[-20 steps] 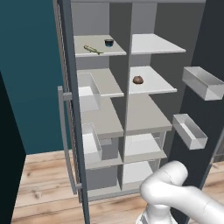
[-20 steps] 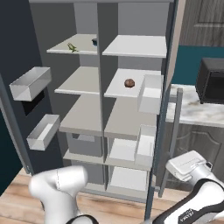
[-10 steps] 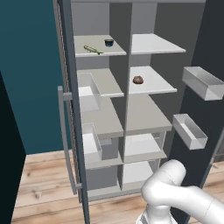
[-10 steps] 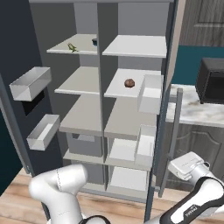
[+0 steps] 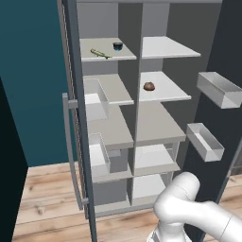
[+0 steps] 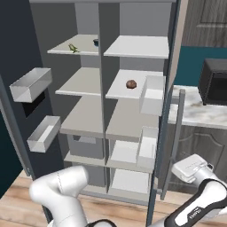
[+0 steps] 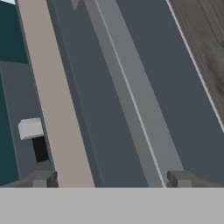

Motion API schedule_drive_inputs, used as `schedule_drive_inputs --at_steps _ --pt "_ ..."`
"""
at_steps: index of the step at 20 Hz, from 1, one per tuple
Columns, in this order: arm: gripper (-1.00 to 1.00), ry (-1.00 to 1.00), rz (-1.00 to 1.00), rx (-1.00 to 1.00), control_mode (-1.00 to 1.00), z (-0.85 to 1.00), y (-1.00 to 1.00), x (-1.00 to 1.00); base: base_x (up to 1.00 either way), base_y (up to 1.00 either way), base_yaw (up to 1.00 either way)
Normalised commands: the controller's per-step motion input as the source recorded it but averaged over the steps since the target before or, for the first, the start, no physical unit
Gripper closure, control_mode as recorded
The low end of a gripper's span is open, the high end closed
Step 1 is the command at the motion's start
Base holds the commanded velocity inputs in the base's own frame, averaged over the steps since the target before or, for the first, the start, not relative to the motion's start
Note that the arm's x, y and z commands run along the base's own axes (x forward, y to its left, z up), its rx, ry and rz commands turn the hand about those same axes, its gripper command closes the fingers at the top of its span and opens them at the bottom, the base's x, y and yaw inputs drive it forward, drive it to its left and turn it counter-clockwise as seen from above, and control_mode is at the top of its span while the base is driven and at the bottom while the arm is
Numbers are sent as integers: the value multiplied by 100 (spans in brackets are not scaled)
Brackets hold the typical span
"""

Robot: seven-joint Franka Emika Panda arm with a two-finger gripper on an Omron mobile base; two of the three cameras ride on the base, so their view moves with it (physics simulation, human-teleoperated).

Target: There's a fish in the fridge that needs to be moved to the freezer for freezing. Pick up the fish from the fridge, place it on any shelf in the freezer, and close the fridge and freezer doors when done.

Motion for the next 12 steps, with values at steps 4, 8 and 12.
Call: schedule_drive_inputs --at_steps 4,8,12 --pt "-100 0 0 -18 -100 -13 1 8 0 0 0" --pt "-100 9 3 -4 -100 -1 -11 17 0 0 0" --pt "-100 22 11 0 -100 -6 -4 23 0 0 0"
